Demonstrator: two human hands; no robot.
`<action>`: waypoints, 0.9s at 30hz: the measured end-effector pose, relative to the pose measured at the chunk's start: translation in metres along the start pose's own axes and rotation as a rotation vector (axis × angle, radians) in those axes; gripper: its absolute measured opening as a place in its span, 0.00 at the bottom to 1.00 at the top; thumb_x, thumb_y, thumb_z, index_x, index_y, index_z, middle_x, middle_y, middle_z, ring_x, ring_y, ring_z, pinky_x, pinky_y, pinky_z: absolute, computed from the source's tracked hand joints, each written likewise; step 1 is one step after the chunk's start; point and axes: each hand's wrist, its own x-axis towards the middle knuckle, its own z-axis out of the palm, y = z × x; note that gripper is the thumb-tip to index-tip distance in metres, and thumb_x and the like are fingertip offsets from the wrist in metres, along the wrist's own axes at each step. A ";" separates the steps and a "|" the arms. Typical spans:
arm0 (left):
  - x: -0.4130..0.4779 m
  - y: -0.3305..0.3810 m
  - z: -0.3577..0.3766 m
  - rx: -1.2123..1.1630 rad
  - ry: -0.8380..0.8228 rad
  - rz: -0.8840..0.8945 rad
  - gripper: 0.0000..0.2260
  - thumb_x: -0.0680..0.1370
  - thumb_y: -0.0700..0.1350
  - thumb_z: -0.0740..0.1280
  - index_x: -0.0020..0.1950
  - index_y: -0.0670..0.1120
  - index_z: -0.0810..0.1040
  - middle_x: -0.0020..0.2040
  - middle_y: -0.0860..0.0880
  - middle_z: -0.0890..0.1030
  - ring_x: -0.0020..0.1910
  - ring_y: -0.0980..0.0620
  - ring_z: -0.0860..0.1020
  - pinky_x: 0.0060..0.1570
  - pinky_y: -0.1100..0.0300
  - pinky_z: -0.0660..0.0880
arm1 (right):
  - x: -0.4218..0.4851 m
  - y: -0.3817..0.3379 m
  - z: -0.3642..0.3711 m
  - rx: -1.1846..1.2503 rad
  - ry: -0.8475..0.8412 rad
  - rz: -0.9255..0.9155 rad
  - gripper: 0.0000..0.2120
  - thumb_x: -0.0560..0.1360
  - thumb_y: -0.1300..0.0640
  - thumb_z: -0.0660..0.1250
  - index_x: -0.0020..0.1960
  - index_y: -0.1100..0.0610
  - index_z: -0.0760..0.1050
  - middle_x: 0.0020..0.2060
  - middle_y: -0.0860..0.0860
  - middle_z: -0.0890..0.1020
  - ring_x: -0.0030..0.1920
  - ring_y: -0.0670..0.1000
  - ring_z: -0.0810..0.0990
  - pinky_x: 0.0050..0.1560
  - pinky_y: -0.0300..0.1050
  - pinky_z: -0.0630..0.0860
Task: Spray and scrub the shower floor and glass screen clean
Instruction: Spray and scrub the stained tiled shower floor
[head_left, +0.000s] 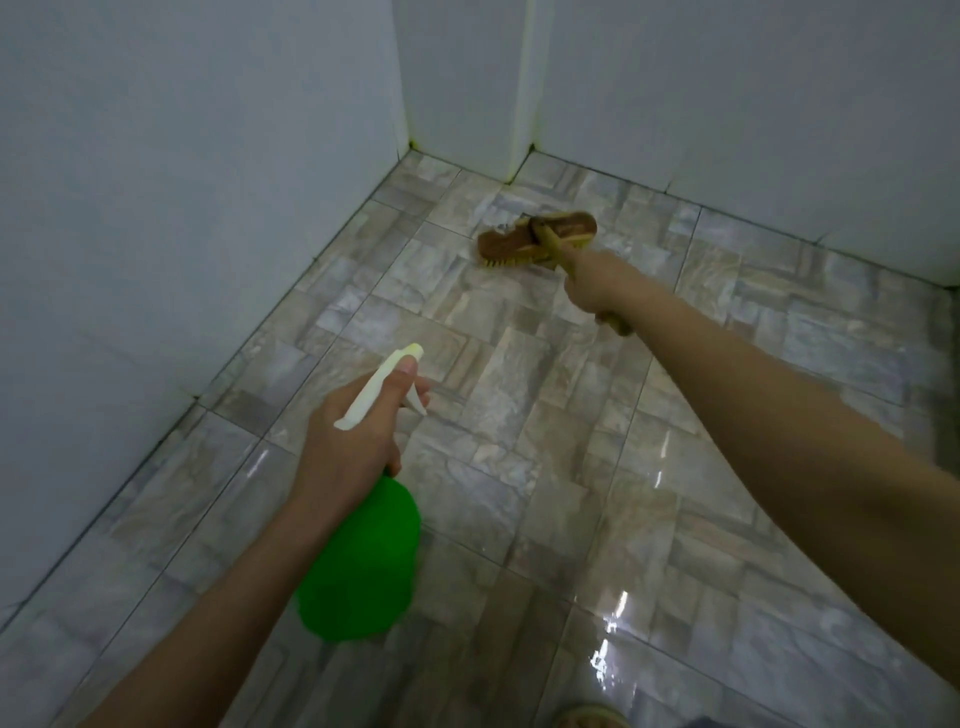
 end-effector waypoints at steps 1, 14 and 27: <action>-0.002 -0.001 -0.003 0.002 0.011 0.001 0.12 0.74 0.70 0.61 0.40 0.71 0.82 0.44 0.42 0.86 0.32 0.39 0.80 0.31 0.51 0.74 | -0.007 0.000 0.001 0.006 -0.015 0.011 0.38 0.81 0.64 0.49 0.72 0.27 0.36 0.49 0.64 0.75 0.30 0.57 0.77 0.22 0.44 0.73; -0.026 -0.004 0.032 0.031 -0.165 -0.027 0.14 0.81 0.63 0.63 0.47 0.59 0.85 0.46 0.41 0.86 0.23 0.47 0.74 0.28 0.57 0.73 | -0.131 0.032 0.044 0.035 -0.023 0.092 0.43 0.78 0.68 0.51 0.73 0.30 0.34 0.42 0.60 0.75 0.27 0.56 0.79 0.21 0.45 0.76; -0.038 0.013 0.099 0.089 -0.362 0.010 0.19 0.81 0.60 0.64 0.50 0.48 0.86 0.47 0.39 0.86 0.23 0.48 0.73 0.30 0.56 0.74 | -0.173 0.112 0.034 0.215 0.043 0.366 0.40 0.79 0.65 0.51 0.73 0.29 0.37 0.42 0.59 0.74 0.31 0.56 0.77 0.20 0.40 0.71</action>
